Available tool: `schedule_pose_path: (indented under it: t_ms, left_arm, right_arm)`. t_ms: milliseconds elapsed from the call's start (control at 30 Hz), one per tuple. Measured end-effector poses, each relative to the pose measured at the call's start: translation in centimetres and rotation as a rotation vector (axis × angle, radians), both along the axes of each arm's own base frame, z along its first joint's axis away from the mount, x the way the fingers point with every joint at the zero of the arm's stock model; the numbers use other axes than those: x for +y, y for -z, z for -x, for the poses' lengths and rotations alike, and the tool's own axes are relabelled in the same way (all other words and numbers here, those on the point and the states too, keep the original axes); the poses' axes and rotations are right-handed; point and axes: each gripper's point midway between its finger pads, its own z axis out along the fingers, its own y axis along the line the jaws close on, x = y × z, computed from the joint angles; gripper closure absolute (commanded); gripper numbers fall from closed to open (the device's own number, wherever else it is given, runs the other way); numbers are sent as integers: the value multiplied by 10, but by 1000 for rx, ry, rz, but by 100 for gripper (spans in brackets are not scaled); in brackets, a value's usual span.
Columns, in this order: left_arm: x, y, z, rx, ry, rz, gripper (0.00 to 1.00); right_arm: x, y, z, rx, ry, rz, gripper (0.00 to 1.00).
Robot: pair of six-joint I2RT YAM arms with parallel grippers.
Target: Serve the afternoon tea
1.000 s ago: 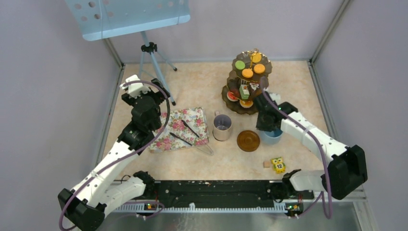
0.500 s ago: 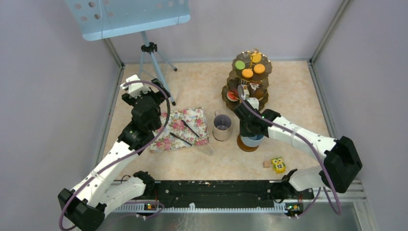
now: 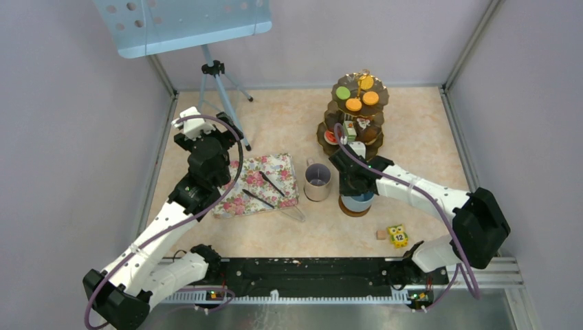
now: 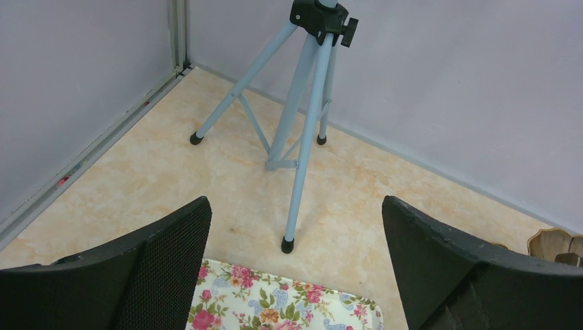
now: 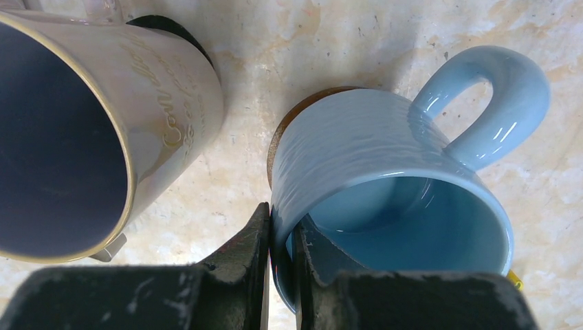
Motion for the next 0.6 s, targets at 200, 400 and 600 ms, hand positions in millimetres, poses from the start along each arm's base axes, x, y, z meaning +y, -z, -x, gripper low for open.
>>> schedule_pose_path:
  t_ms: [200,400,600]
  left_arm:
    - [0,0,0,0,0,0,1]
    - [0,0,0,0,0,0,1]
    - [-1,3,0,5,6,-3,1]
  right_arm:
    - [2,5,3,26,0,-3,100]
    - [3,10,7,41,0,0,100]
    - [3,14,6,45,9,5,100]
